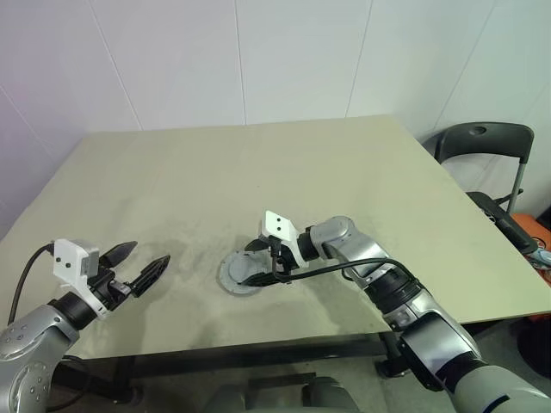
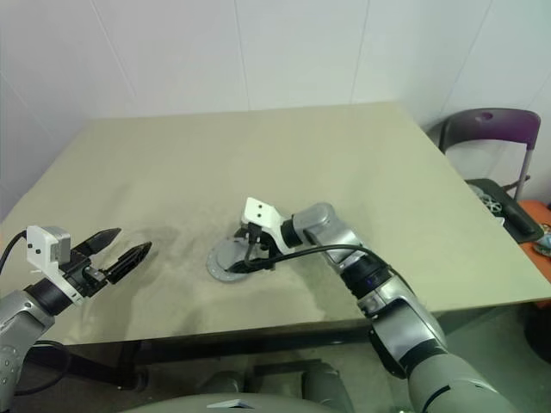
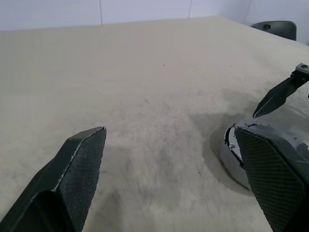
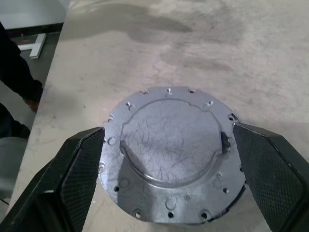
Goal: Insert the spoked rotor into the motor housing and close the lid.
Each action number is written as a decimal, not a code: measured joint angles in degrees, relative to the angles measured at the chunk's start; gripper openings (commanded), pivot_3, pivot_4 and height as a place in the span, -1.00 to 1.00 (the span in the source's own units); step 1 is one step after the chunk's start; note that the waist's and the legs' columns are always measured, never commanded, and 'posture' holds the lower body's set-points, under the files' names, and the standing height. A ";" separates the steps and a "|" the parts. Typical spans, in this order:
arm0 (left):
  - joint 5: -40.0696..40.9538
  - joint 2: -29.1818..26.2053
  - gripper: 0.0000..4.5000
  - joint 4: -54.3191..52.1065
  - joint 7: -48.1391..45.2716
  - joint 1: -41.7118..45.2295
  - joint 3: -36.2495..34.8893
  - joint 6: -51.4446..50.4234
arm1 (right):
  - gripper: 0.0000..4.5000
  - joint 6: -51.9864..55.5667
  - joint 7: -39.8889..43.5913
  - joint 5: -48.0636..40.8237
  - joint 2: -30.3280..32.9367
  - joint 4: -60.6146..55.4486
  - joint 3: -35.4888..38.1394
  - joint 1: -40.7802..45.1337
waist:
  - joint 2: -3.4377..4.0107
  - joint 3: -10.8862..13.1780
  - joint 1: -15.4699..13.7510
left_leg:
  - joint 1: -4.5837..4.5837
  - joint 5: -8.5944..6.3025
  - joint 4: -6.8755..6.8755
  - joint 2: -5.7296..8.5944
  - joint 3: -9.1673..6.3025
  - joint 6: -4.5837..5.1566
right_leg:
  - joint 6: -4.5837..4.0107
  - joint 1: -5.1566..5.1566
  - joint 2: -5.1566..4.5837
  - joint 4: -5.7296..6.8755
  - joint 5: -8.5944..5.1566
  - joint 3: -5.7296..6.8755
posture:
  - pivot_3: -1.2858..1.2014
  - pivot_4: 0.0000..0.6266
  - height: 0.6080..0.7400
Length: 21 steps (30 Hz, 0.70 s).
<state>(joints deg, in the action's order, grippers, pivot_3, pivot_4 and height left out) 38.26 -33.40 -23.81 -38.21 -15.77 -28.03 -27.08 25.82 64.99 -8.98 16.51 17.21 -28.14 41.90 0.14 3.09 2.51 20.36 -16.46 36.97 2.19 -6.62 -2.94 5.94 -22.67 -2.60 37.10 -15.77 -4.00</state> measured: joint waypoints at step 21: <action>-0.02 -0.02 1.00 -0.02 -0.04 0.02 0.00 0.05 | 0.97 -4.90 0.40 5.34 -2.16 4.11 -0.16 -0.02 | 0.00 0.00 0.03 | 0.00 0.00 0.00 0.00 -0.01 0.00 | 0.00 0.00 0.00 0.01 0.00 -0.01 | 0.03 -1.00 1.00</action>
<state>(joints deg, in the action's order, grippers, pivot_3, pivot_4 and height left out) 38.24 -33.42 -23.83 -38.24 -15.75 -28.03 -27.03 20.92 65.39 -3.64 14.35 21.31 -28.30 41.87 0.14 3.09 2.55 20.36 -16.46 36.97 2.20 -6.63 -2.94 5.94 -22.67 -2.60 37.10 -15.77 -4.00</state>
